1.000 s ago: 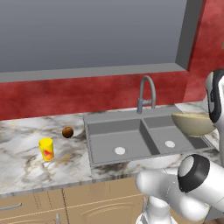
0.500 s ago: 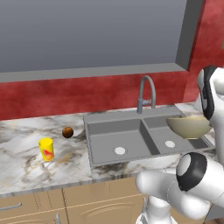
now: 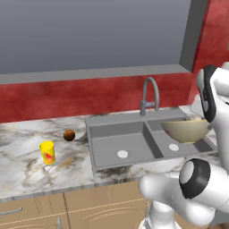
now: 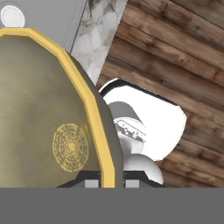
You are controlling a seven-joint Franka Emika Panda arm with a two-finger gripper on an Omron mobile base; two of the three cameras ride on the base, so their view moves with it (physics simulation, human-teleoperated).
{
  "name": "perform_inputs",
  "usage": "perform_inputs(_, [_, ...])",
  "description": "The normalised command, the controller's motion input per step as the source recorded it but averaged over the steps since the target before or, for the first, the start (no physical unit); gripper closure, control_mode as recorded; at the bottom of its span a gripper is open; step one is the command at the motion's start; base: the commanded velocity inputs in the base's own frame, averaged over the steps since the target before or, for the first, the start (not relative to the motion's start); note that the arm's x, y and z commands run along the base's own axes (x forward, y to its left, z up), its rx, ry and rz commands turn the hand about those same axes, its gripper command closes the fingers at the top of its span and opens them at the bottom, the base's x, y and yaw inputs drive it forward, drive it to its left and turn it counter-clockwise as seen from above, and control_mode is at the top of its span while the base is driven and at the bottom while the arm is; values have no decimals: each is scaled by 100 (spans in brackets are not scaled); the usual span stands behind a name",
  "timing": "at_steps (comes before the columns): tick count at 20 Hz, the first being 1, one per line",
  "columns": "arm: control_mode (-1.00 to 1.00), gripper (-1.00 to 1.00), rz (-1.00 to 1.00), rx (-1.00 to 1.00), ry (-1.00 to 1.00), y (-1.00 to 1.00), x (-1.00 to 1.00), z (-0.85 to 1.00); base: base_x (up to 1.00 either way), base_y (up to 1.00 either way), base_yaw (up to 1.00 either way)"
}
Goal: Remove the eggplant and orange from the sink. Then move the bowl and cup from the counter to the sink for washing.
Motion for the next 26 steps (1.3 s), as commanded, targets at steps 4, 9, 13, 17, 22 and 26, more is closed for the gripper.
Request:
perform_inputs(4, [-100, 100, 6, 4, 0, 28, 0, 0, 0, 0, 0])
perform_inputs(9, [-100, 100, 4, 3, 0, 29, 0, 0, 0, 0, 0])
perform_inputs(13, [-100, 100, 3, 2, 0, 32, 0, 0, 0, 0, 0])
perform_inputs(17, [-100, 100, 3, 2, 0, 34, 0, 1, 0, 0, 0])
perform_inputs(22, [-100, 100, 5, 0, 4, 33, 5, 0, 0, 0, 0])
perform_inputs(26, [-100, 100, 6, 0, 7, 34, 14, 0, 0, 0, 0])
